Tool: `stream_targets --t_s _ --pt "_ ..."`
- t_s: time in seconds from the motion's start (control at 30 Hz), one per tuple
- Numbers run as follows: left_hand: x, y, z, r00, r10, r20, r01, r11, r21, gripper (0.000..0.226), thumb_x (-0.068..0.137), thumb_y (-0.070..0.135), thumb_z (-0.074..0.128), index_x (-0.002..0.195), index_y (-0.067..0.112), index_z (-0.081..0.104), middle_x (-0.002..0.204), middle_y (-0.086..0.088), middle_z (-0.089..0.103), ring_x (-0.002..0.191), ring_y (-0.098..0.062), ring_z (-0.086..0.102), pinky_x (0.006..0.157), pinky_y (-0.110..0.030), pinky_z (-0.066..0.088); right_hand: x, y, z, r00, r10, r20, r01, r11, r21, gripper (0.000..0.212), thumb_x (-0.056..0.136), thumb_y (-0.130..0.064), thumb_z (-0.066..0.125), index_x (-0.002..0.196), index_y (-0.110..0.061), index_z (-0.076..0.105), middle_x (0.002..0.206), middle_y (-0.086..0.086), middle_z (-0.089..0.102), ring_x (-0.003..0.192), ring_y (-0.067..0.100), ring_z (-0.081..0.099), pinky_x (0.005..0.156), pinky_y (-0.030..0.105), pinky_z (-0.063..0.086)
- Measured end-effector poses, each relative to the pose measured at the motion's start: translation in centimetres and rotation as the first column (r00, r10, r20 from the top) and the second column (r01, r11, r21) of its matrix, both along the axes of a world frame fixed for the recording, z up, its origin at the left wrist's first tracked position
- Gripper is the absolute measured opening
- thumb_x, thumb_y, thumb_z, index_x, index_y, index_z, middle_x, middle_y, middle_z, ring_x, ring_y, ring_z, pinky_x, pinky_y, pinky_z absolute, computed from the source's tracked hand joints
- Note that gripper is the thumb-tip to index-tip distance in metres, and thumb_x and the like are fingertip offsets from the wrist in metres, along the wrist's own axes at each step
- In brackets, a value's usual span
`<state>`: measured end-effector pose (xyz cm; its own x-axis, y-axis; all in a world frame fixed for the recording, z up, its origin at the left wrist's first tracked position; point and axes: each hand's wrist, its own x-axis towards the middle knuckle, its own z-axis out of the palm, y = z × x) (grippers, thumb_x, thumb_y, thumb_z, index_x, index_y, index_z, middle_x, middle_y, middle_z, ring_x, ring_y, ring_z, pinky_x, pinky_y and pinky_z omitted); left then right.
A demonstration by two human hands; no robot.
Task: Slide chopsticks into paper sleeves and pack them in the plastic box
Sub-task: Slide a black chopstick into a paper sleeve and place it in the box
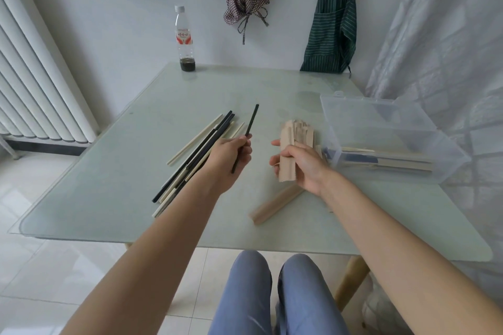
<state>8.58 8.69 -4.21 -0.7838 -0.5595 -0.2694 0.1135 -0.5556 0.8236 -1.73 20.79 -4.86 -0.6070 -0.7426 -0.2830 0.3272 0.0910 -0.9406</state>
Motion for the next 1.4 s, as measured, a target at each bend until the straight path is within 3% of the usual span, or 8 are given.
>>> stream_targets --t_s 0.1,0.2,0.37,0.47,0.6,0.77,0.97,1.4 --pt "-0.3 0.4 0.0 0.992 0.019 -0.124 0.009 0.976 0.217 0.023 0.1 0.003 0.035 0.093 0.003 0.057 0.067 0.002 0.049 0.044 -0.002 0.045 0.043 -0.009 0.039 0.1 0.5 -0.3 0.999 0.034 -0.034 -0.034 0.999 0.003 0.014 0.101 -0.022 0.038 0.105 -0.017 0.051 0.055 0.007 0.058 0.04 0.015 0.044 0.041 0.02 0.039" --pt "-0.9 0.8 0.4 0.974 0.076 -0.215 -0.014 0.961 0.276 0.021 0.101 0.004 0.034 0.092 0.004 0.054 0.069 0.0 0.05 0.044 -0.003 0.048 0.045 -0.011 0.042 0.2 1.0 -0.4 0.986 0.103 -0.13 -0.099 0.994 0.036 0.027 0.102 -0.031 0.036 0.106 -0.016 0.057 0.058 0.005 0.059 0.04 0.015 0.048 0.041 0.021 0.042" --pt "-1.4 1.0 0.3 0.959 0.146 -0.242 -0.12 0.985 0.12 0.014 0.099 0.01 0.043 0.099 0.007 0.057 0.088 0.001 0.068 0.076 -0.008 0.068 0.07 -0.022 0.055 0.0 1.4 -0.2 0.948 0.193 -0.255 -0.164 0.978 0.129 0.02 0.101 -0.015 0.039 0.099 -0.008 0.058 0.082 0.007 0.066 0.057 0.015 0.065 0.056 0.026 0.051" --pt "-1.6 1.0 0.1 0.953 0.227 -0.203 -0.224 0.974 0.038 0.014 0.098 0.016 0.048 0.109 0.01 0.053 0.095 0.005 0.07 0.085 -0.009 0.066 0.067 -0.02 0.054 -0.5 1.5 -0.1 0.924 0.181 -0.338 -0.124 0.975 0.184 0.012 0.097 -0.008 0.045 0.102 -0.012 0.055 0.082 0.007 0.066 0.051 0.015 0.059 0.058 0.028 0.049" --pt "-1.8 1.3 0.0 0.924 0.356 -0.137 -0.359 0.933 0.001 0.008 0.097 0.013 0.05 0.09 0.012 0.053 0.09 0.001 0.067 0.079 -0.012 0.063 0.065 -0.019 0.052 -0.9 2.0 0.3 0.899 0.175 -0.401 -0.078 0.966 0.247 0.022 0.093 -0.001 0.044 0.105 -0.016 0.056 0.078 0.009 0.065 0.052 0.018 0.06 0.056 0.026 0.049" --pt "-2.0 1.6 0.0 0.91 0.398 -0.114 -0.404 0.914 -0.042 0.005 0.097 0.01 0.05 0.096 0.01 0.055 0.082 0.0 0.062 0.071 -0.009 0.061 0.063 -0.019 0.052 -1.6 2.2 -0.3 0.848 0.139 -0.511 -0.005 0.967 0.255 0.013 0.096 -0.017 0.051 0.086 -0.011 0.057 0.068 0.006 0.059 0.042 0.011 0.06 0.043 0.016 0.042" --pt "-2.2 1.8 0.0 0.912 0.397 -0.104 -0.406 0.91 -0.081 0.006 0.097 0.01 0.049 0.097 0.01 0.056 0.082 0.001 0.062 0.071 -0.009 0.061 0.065 -0.021 0.052 -2.1 2.4 -0.5 0.851 0.11 -0.514 -0.012 0.981 0.191 0.015 0.094 -0.016 0.055 0.079 -0.014 0.058 0.073 0.005 0.068 0.049 0.017 0.064 0.059 0.026 0.047" --pt "-2.1 2.0 0.3 0.914 0.371 -0.161 -0.385 0.921 -0.062 0.011 0.098 0.009 0.048 0.092 0.014 0.056 0.082 0.0 0.062 0.075 -0.012 0.064 0.064 -0.02 0.053 -1.8 3.1 0.7 0.888 0.102 -0.449 -0.045 0.99 0.136 0.013 0.095 -0.014 0.053 0.089 -0.016 0.064 0.078 0.002 0.07 0.054 0.012 0.066 0.057 0.018 0.049"
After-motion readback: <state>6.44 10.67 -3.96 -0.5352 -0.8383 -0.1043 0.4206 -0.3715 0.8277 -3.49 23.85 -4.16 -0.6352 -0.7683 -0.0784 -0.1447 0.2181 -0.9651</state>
